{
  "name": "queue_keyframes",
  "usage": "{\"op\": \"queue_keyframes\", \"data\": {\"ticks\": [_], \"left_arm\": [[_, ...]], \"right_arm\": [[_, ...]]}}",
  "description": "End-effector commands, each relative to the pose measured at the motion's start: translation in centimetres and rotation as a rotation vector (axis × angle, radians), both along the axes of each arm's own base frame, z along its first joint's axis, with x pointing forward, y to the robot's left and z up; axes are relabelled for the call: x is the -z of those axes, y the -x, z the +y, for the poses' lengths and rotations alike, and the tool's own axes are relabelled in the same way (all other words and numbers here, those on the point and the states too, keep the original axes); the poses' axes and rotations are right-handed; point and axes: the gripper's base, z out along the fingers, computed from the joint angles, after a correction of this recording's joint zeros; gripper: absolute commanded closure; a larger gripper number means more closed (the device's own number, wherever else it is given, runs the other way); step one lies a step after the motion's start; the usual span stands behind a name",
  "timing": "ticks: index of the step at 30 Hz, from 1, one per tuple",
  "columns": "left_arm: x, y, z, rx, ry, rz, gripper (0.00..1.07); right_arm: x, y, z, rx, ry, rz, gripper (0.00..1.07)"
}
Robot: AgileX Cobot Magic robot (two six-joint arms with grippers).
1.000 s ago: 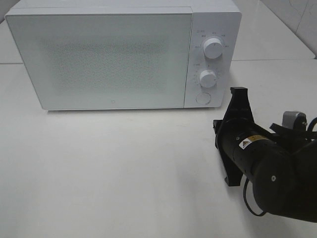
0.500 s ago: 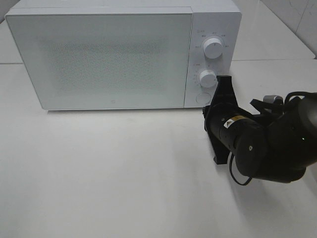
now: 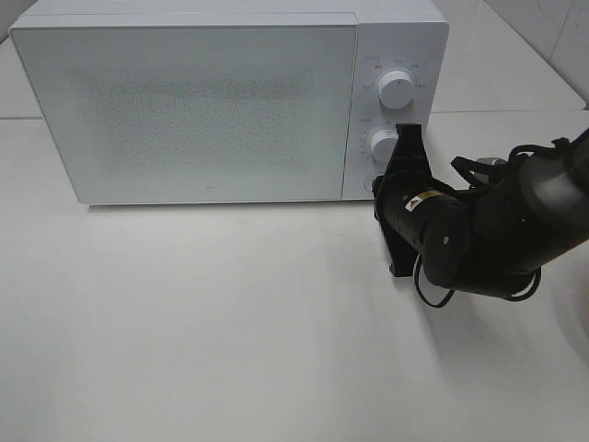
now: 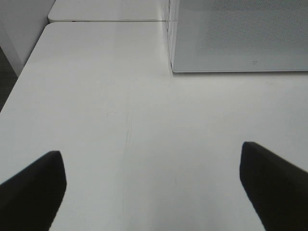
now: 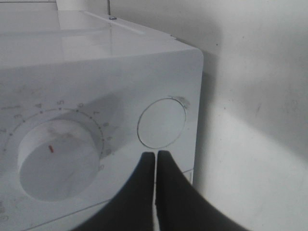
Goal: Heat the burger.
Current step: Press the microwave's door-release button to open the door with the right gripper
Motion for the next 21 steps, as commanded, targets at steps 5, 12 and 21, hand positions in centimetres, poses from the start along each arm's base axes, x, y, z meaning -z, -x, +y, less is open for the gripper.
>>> {"op": "queue_keyframes", "data": {"ticks": [5, 12, 21], "left_arm": [[0.1, 0.3, 0.0, -0.003, 0.004, -0.020, 0.17], [0.1, 0.3, 0.0, -0.003, 0.004, -0.020, 0.17], [0.1, 0.3, 0.0, -0.003, 0.003, -0.020, 0.17]], "right_arm": [[0.6, -1.6, 0.2, -0.007, 0.001, -0.010, 1.07], [1.3, -2.2, 0.4, 0.019, -0.005, -0.002, 1.07], [1.3, -3.3, -0.1, 0.053, -0.004, -0.029, 1.07]]}}
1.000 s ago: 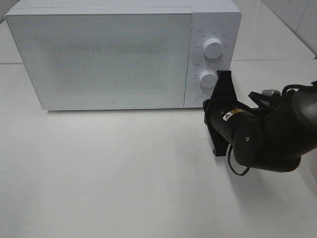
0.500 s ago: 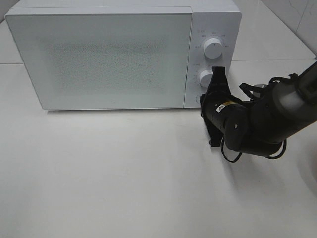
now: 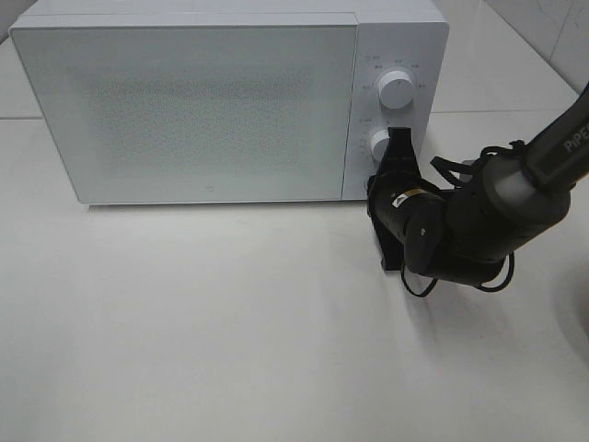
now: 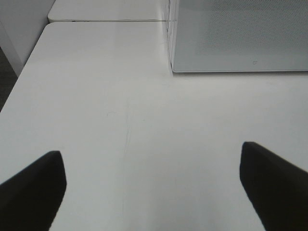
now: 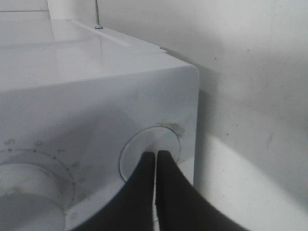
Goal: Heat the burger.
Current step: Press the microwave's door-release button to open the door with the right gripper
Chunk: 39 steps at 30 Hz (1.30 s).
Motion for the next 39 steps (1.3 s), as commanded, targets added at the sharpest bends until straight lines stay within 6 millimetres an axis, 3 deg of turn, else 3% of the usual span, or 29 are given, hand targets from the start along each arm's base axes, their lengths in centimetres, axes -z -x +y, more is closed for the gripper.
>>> {"op": "queue_keyframes", "data": {"ticks": [1, 11, 29, 39], "left_arm": [[0.1, 0.3, 0.0, -0.003, 0.003, -0.020, 0.17], [0.1, 0.3, 0.0, -0.003, 0.003, -0.020, 0.17], [0.1, 0.3, 0.0, -0.003, 0.003, -0.020, 0.17], [0.1, 0.3, 0.0, -0.003, 0.003, -0.020, 0.17]], "right_arm": [[-0.7, -0.8, -0.2, 0.019, -0.002, -0.041, 1.07], [-1.4, -1.4, -0.8, 0.047, 0.012, -0.129, 1.07], [-3.3, -4.0, 0.6, 0.029, 0.023, -0.309, 1.07], [-3.1, -4.0, 0.6, 0.032, 0.027, -0.275, 1.07]]}}
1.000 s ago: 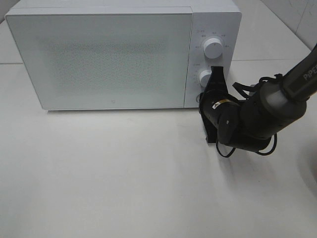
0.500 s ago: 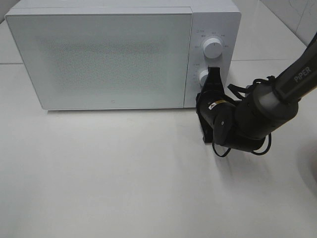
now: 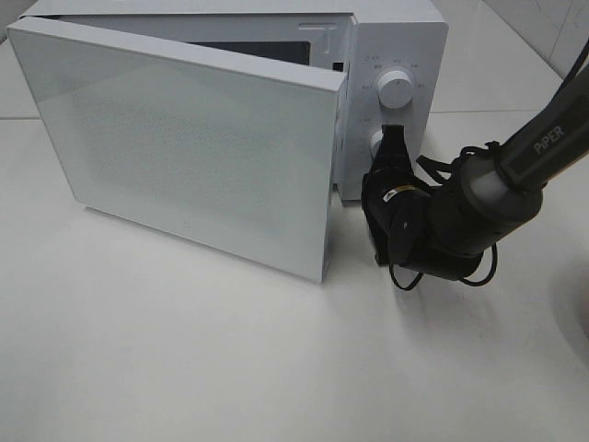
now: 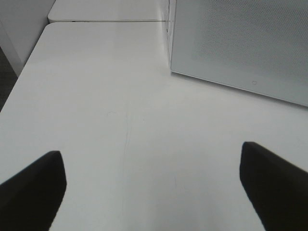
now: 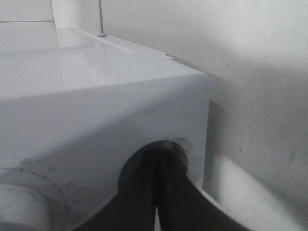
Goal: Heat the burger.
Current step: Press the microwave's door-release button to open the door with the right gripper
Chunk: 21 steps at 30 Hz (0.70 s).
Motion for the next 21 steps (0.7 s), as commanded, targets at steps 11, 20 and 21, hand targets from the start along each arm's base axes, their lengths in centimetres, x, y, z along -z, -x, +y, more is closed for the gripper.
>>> {"op": "queue_keyframes", "data": {"ticks": [11, 20, 21], "left_arm": [[0.1, 0.3, 0.0, -0.003, 0.003, -0.020, 0.17], [0.1, 0.3, 0.0, -0.003, 0.003, -0.020, 0.17], [0.1, 0.3, 0.0, -0.003, 0.003, -0.020, 0.17]], "right_arm": [[-2.9, -0.7, 0.0, -0.043, -0.001, -0.083, 1.07], [-2.6, 1.1, -0.2, -0.111, 0.014, 0.085, 1.07], [-2.6, 1.1, -0.2, -0.111, 0.014, 0.085, 1.07]]}}
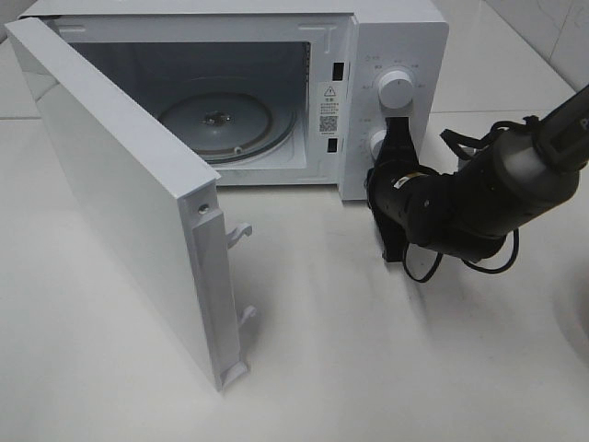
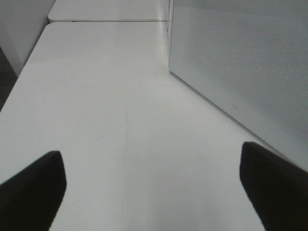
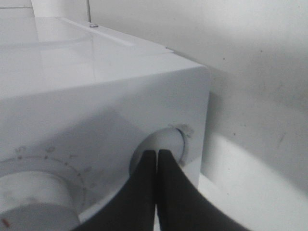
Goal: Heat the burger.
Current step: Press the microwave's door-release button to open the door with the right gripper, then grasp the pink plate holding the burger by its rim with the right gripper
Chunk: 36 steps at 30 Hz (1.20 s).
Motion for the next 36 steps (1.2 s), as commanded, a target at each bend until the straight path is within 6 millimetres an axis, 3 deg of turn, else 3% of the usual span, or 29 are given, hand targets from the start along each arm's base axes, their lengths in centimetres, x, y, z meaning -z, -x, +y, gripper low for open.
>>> {"op": "queue_keyframes", "data": {"ticks": [1, 11, 19, 29, 36], "left_arm": [[0.1, 0.3, 0.0, -0.003, 0.003, -0.020, 0.17], [0.1, 0.3, 0.0, -0.003, 0.003, -0.020, 0.17], [0.1, 0.3, 0.0, -0.003, 0.003, -0.020, 0.17], [0.1, 0.3, 0.0, -0.003, 0.003, -0.020, 0.17], [0.1, 0.3, 0.0, -0.003, 0.003, -0.020, 0.17]], "right_arm": [[-0.8, 0.4, 0.1, -0.051, 0.022, -0.004, 1.07], [-1.0, 2.5, -0.3, -0.101, 0.052, 0.056, 1.07], [-2.8, 4.6, -1.0, -0.226, 0.154, 0.099, 1.07], [-4.3, 6.9, -0.9, -0.537, 0.372, 0.199, 1.07], [-4.8, 8.6, -0.6, -0.848, 0.541, 0.264, 1.07]]}}
